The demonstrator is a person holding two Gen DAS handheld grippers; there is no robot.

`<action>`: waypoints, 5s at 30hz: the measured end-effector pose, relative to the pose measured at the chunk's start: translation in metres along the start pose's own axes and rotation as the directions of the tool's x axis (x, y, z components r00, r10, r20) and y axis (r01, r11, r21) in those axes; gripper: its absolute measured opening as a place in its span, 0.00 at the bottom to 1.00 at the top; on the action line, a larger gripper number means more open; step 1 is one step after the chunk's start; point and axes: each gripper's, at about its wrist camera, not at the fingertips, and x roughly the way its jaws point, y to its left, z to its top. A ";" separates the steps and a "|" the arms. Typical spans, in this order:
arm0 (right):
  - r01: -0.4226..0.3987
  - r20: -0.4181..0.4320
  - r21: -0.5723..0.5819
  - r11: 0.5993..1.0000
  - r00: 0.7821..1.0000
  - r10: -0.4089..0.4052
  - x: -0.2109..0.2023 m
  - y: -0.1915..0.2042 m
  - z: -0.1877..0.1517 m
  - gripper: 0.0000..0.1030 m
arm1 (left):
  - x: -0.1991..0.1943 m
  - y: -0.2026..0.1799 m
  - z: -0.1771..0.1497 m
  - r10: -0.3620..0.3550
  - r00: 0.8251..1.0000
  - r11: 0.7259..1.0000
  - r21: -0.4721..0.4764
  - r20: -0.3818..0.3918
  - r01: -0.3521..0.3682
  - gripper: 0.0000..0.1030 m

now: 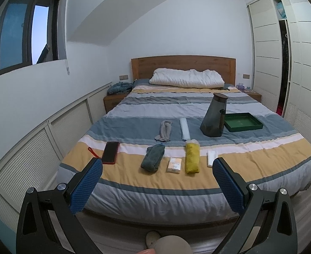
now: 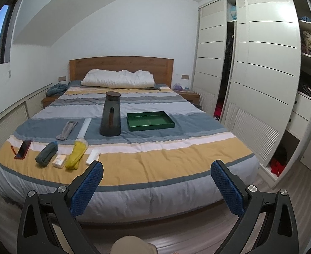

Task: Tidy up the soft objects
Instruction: 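Move both tools toward the grey sock and clear plastic roll, then grasp the grey sock with the left tool while the right tool grasps the plastic roll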

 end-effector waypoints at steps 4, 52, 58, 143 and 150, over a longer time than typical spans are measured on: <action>-0.018 -0.003 -0.010 1.000 1.000 0.018 0.010 0.007 0.008 1.00 | 0.011 0.000 0.004 0.013 1.000 1.000 0.002 -0.010 -0.012 0.99; -0.263 -0.109 -0.228 0.937 0.964 0.244 0.443 0.284 0.147 1.00 | 0.399 0.003 0.077 0.175 0.951 0.982 0.108 -0.256 -0.152 0.99; -0.277 -0.140 -0.238 0.931 0.958 0.249 0.503 0.318 0.148 1.00 | 0.424 -0.008 0.085 0.186 0.961 0.977 0.143 -0.203 -0.159 0.99; -0.262 -0.491 -0.270 0.927 0.865 0.101 0.742 0.417 0.126 1.00 | 0.634 -0.021 0.071 0.149 0.881 0.982 0.170 -0.449 -0.079 0.99; -0.279 -0.511 -0.284 0.917 0.854 0.102 0.756 0.421 0.123 0.99 | 0.679 -0.035 0.061 0.090 0.832 0.988 0.152 -0.547 -0.006 0.99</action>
